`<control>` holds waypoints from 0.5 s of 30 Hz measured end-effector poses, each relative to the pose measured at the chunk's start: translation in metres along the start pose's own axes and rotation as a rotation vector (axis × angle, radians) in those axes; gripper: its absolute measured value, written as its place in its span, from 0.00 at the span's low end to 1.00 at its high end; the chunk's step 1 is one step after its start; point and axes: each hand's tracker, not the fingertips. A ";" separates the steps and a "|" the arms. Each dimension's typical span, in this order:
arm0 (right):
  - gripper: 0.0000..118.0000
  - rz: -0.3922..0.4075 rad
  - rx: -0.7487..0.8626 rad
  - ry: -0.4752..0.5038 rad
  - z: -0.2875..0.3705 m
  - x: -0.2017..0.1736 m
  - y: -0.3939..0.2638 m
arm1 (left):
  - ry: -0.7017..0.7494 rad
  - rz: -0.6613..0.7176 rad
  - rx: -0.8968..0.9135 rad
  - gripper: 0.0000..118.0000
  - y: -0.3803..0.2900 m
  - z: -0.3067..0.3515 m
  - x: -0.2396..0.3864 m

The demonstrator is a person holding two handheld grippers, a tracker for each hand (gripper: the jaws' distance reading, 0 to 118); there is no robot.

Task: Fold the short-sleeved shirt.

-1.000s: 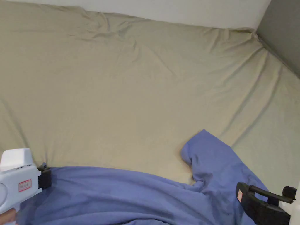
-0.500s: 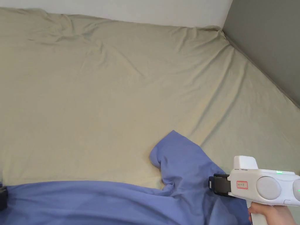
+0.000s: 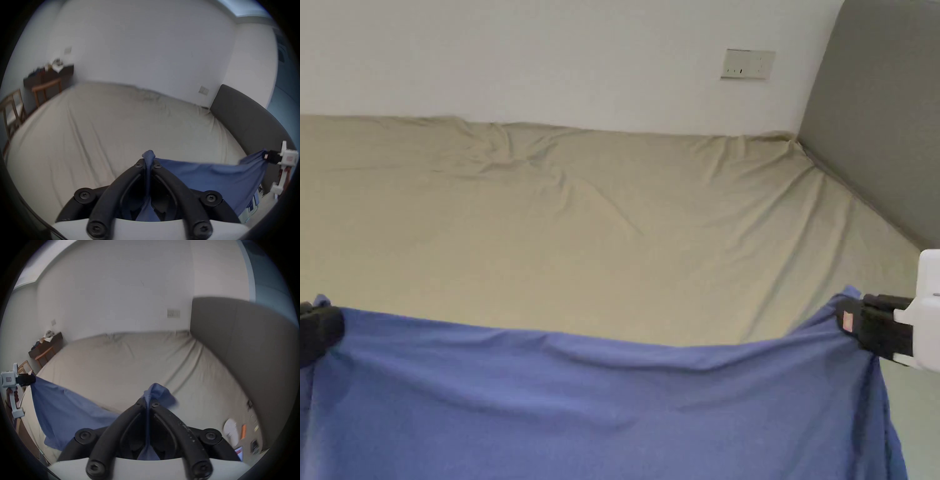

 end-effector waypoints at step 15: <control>0.04 0.047 0.321 -0.059 0.061 -0.024 0.227 | 0.118 -0.111 0.269 0.04 0.215 0.062 0.017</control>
